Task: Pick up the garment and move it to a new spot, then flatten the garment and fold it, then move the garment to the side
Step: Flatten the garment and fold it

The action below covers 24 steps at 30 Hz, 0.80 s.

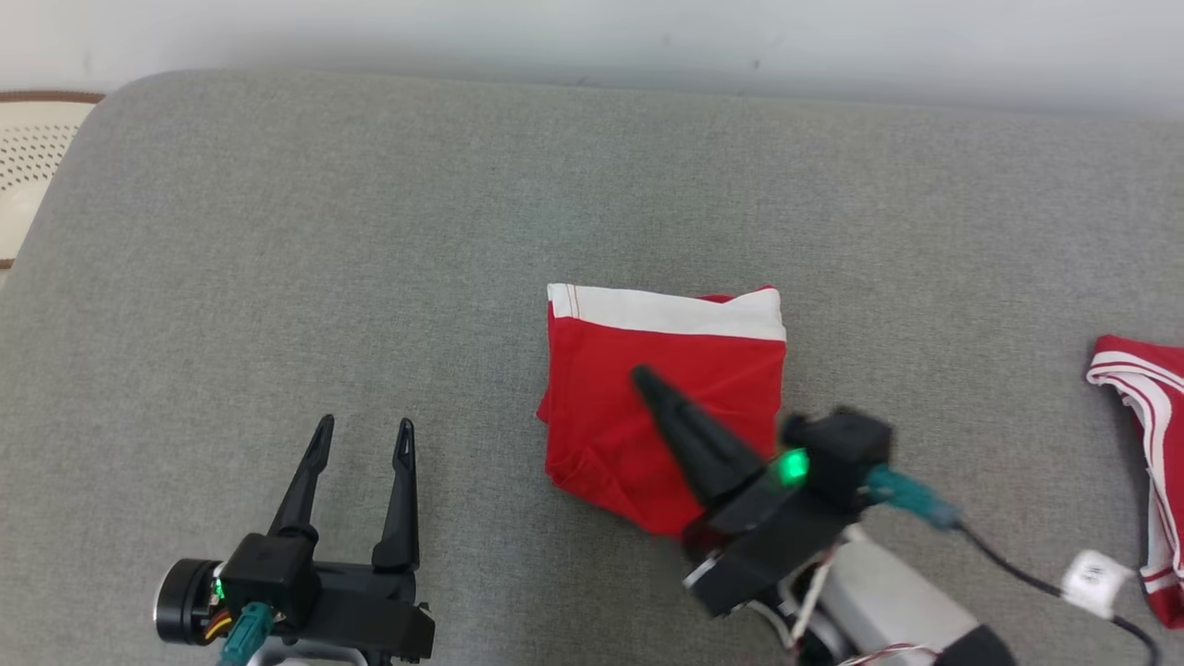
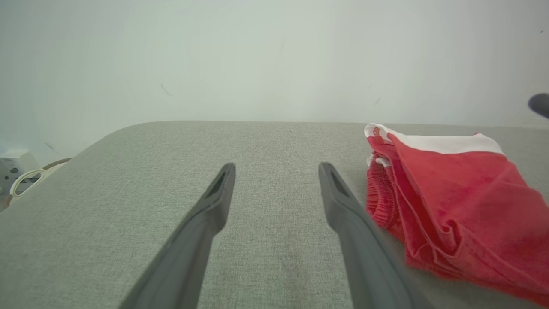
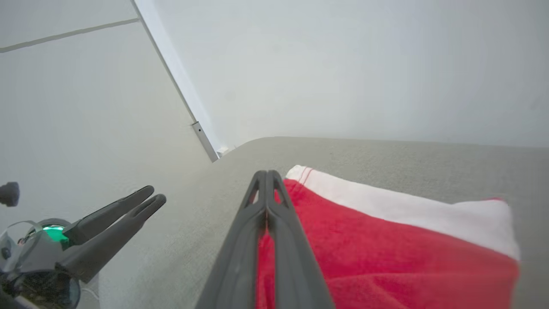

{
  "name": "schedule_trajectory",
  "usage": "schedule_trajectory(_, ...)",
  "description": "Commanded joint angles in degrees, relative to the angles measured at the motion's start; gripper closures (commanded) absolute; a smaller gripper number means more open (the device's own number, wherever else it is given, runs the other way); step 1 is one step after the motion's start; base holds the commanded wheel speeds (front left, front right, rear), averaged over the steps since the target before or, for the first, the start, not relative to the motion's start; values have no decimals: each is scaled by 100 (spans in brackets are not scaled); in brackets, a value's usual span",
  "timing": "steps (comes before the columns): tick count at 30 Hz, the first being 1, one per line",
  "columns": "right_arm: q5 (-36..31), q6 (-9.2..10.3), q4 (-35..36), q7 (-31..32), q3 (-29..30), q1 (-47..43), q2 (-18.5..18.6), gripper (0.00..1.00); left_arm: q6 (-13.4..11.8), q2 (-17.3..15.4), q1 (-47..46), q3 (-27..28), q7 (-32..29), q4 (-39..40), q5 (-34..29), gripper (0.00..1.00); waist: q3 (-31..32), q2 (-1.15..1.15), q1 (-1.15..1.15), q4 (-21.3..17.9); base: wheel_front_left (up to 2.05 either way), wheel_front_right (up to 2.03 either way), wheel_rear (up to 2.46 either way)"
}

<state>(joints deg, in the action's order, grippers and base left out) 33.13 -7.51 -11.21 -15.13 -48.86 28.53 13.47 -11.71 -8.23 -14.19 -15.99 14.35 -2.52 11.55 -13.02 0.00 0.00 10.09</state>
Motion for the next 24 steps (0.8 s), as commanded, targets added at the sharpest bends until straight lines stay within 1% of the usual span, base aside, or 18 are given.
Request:
schedule_trajectory(1,-162,5,148,-10,347,-204,58,100,-26,-46,29,7,30,-4,17,0,53,0,0,-62,0,0,0)
schedule_trajectory(3,-355,5,282,-11,791,-372,59,100,-33,-70,46,11,24,9,19,0,81,0,0,-104,0,0,0)
schedule_trajectory(16,-1396,5,524,-12,3021,-1543,128,100,-45,-212,142,-23,-92,86,36,0,268,0,0,-309,0,0,0)
schedule_trajectory(20,-1622,5,662,-1,3392,-1816,143,100,-53,-254,163,-8,-105,92,45,0,337,0,0,-365,0,0,0)
schedule_trajectory(24,-1860,5,930,142,3746,-2171,124,100,-73,-306,225,-11,-157,116,55,0,420,0,0,-425,0,0,0)
